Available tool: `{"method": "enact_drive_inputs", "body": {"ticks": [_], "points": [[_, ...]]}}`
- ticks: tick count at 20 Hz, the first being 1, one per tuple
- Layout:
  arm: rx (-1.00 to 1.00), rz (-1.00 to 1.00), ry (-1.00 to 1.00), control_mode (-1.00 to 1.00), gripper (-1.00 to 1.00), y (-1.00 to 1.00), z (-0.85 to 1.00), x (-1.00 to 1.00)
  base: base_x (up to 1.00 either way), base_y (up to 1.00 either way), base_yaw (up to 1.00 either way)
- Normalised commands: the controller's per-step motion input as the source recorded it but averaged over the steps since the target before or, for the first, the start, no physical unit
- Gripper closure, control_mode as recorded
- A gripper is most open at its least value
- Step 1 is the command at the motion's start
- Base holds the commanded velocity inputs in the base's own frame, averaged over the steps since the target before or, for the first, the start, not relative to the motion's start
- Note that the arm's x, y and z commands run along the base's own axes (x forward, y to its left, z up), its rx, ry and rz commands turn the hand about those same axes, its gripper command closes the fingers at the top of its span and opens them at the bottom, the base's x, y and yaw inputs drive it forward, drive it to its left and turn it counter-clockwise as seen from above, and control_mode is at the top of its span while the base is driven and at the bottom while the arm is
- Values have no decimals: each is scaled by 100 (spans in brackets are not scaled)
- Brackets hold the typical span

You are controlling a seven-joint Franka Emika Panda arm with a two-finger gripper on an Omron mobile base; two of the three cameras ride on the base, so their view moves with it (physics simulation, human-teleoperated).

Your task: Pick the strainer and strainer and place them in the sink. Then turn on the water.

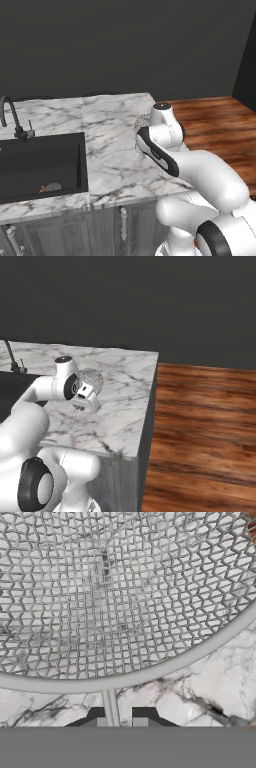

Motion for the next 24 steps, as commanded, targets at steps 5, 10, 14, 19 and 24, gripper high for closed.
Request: {"method": "enact_drive_inputs", "body": {"ticks": [5,10,14,19,24], "points": [[-2,0,0,-100,100,0,60,0,0,0,0],[-4,0,0,-100,100,5,23,0,0,0,0],[0,0,0,-100,100,0,0,0,0,0,0],[0,0,-2,-100,100,0,0,-6,0,0,0],[0,0,0,100,100,0,0,0,-34,36,0]]}}
